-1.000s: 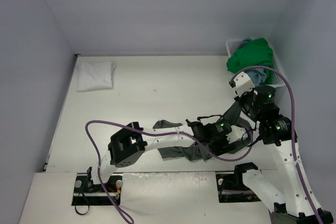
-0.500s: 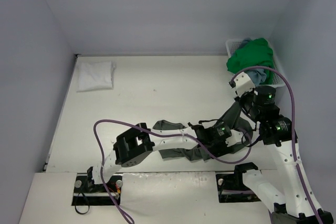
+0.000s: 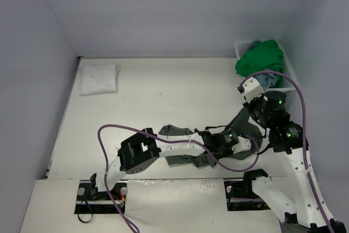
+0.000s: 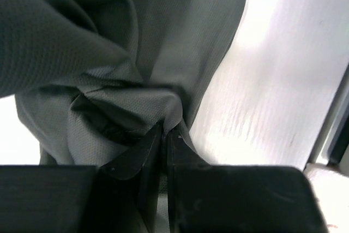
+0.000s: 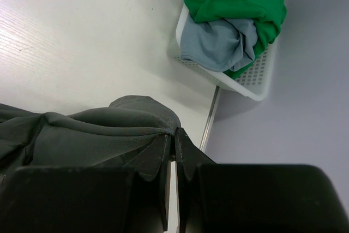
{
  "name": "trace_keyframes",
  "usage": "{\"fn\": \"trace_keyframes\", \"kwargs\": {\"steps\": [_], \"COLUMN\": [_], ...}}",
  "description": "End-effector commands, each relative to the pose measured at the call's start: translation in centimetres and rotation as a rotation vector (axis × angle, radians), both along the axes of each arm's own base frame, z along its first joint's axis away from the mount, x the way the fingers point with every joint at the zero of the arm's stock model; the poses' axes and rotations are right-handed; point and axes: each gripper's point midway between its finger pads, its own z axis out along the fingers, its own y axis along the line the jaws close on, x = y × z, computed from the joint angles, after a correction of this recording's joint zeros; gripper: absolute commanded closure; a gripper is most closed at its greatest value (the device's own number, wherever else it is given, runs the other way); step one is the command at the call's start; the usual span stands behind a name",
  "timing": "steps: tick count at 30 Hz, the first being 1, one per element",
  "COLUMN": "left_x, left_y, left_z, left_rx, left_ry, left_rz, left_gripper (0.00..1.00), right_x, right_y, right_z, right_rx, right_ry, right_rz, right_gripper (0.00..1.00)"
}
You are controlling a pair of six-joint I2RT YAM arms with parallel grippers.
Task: Fold and stack the t-shirts
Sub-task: Flatten out the tshirt
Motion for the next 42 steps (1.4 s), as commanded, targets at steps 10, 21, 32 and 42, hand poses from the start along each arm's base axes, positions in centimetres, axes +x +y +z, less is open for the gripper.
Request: {"fn": "trace_keyframes", "kwargs": {"steps": [10, 21, 32, 42], "left_x": [7.6, 18.8, 20.4, 17.1], "left_y": [5.0, 19.1, 26.8, 33.8], "left_z": [13.8, 22.0, 29.0, 38.9], "left_rx": [-0.142, -0.263, -0.388, -0.491], "left_ry": [-0.294, -0.331, -0.409, -0.486], "left_rz": [0.067, 0.383, 0.528, 0.531], "left_gripper": [0.99, 0.99, 0.99, 0.96], "right_x": [1.0, 1.7, 1.5, 2.0], "right_y": [0.3, 1.8, 6.1, 7.1], "right_z": [0.7, 1.5, -1.4, 5.1], "right_rx": [0.026, 0.077, 0.208, 0.268], "right_ry": [-0.043, -0.032, 0.094, -0.036], "right_rz": [-0.001, 0.055, 0.221, 0.250], "right_gripper": [1.00, 1.00, 1.00, 1.00]}}
